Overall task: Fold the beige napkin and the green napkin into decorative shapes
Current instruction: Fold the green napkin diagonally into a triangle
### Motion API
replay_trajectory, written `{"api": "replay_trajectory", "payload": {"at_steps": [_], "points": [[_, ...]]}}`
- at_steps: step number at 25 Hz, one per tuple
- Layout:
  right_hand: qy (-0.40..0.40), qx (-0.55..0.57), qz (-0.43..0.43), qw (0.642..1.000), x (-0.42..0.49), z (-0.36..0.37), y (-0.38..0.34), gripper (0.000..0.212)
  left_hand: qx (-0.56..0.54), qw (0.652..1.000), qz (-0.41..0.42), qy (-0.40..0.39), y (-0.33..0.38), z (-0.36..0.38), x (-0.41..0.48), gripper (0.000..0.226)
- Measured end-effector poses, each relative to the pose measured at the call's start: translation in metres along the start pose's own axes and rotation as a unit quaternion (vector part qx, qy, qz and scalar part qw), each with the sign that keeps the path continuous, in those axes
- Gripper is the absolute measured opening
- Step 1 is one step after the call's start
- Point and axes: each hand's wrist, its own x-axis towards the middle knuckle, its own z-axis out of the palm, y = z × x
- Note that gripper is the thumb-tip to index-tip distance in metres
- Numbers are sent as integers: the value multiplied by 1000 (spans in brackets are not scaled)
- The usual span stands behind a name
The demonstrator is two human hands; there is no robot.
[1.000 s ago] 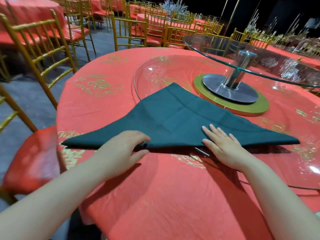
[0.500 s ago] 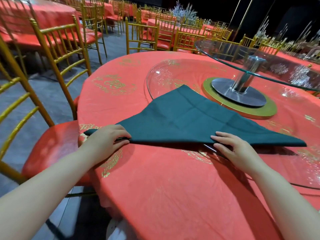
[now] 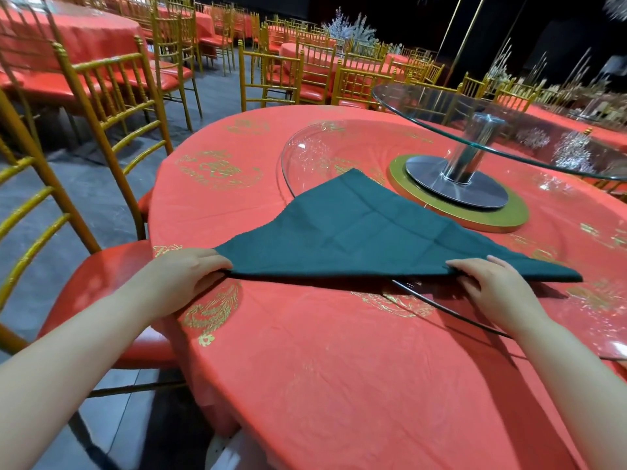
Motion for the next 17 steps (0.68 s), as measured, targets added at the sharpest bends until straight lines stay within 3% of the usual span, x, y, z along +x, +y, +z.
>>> {"api": "replay_trajectory", "payload": {"at_steps": [3,7,13,17], "points": [[-2,10,31,999,3,-4,5,19,-11,1000,3,15,-1,-2,1,33],[50,-49,-54,996,-14,-19,3,13,-17,999,-6,45,-8,-5,-1,31],[54,-60,-153,985,-84,-65,-21,47,-32,999,14,39,-15,-6,-26,23],[22,-45,-194,980,-129,-67,-48,27,-24,999,21,43,-17,-13,-32,29]]}}
